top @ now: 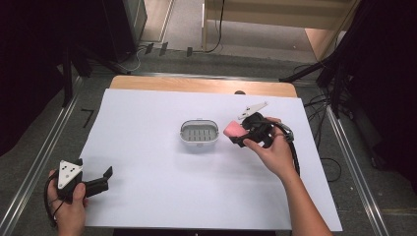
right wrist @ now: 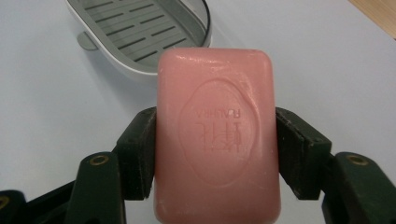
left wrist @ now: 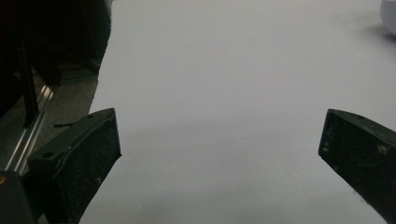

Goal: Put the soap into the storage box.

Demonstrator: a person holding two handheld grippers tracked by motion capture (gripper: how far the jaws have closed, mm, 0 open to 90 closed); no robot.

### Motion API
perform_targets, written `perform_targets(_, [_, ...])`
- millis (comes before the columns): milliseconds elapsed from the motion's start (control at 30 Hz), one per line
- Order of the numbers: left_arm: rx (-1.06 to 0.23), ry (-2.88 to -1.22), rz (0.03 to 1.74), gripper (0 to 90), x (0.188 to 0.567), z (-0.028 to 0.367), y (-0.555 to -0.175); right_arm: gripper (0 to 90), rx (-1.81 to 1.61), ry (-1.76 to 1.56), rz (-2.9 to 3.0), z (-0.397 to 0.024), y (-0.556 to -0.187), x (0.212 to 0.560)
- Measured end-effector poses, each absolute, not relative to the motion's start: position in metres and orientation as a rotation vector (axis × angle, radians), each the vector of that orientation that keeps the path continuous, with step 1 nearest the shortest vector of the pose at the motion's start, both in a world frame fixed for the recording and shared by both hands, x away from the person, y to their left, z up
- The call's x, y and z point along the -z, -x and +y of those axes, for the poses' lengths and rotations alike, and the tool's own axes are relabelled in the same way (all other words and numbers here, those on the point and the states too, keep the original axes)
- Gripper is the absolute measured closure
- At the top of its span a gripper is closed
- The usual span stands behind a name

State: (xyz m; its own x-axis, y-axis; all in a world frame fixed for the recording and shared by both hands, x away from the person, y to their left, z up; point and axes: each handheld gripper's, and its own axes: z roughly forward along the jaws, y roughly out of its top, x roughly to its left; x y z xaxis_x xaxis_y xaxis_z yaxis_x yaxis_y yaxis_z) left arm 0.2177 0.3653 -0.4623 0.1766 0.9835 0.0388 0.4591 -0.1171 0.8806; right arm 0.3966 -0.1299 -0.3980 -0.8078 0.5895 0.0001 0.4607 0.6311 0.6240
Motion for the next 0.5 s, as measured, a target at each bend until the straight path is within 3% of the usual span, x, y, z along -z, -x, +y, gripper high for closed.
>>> perform_targets(500, [-0.867,-1.696,1.382,0.0,0.462,0.366,-0.218,38.9,-0.967,-0.695,2.692,-0.098,-0.400,0.387])
